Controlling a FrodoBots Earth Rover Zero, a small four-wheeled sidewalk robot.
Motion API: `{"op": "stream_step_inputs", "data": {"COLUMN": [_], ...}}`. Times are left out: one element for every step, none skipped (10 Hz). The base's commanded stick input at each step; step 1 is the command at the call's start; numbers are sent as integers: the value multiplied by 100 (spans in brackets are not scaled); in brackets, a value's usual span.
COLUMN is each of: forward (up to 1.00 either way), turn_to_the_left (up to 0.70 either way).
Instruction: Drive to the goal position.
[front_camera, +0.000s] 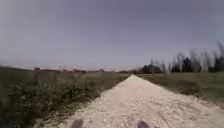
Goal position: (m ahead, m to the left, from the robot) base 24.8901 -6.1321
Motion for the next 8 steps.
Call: {"op": "stream_step_inputs", "data": {"forward": [70, 70, 70, 70, 70, 70, 70, 70], "turn_to_the_left": [0, 0, 0, 0, 0, 0, 0, 0]}}
